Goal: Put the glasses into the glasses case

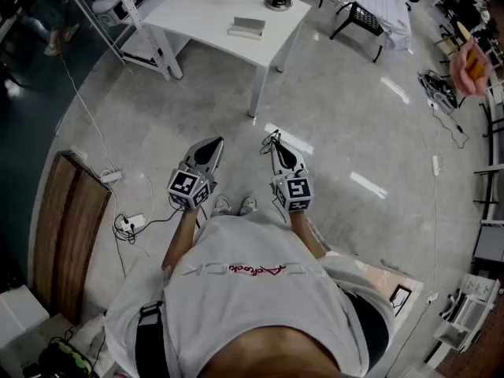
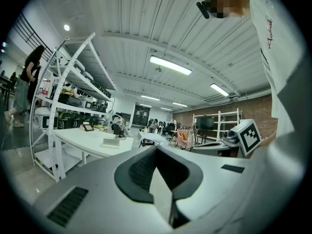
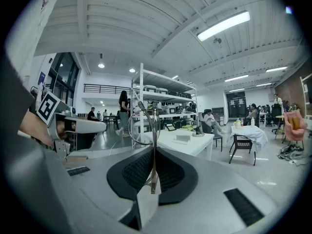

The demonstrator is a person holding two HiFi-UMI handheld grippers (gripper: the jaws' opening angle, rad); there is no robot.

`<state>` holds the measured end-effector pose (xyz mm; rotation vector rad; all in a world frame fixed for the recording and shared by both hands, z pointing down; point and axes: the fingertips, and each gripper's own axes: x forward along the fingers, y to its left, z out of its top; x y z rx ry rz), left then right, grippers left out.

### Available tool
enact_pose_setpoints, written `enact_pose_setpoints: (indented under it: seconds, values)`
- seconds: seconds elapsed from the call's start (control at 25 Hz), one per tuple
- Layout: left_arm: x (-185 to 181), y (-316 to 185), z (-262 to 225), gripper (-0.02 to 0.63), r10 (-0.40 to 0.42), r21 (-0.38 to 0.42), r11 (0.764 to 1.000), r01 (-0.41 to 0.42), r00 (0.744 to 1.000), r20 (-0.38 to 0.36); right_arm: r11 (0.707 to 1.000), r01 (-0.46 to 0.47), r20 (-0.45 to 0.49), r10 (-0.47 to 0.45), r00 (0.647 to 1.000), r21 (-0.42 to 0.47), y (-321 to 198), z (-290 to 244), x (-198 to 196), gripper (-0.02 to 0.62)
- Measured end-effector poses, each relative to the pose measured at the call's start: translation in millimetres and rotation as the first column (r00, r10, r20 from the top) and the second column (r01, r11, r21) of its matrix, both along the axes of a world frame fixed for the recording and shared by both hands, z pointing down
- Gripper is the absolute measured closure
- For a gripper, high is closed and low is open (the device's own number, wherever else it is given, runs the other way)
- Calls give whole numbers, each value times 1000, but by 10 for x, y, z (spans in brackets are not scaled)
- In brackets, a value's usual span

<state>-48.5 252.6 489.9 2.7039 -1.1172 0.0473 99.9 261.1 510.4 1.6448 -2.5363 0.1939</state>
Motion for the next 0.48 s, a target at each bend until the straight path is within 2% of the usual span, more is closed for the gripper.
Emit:
enact_pose_setpoints:
  seconds: [0.28,0.48]
  values:
    - [111,69,-34,597,-10,9,1000,10,1000,11,1000,13,1,-13,1000,3,39,11,119,586]
    - [183,75,7,597,-18,4,1000,18,1000,13,998,59,30,-59,998,-2,44,25,126,586]
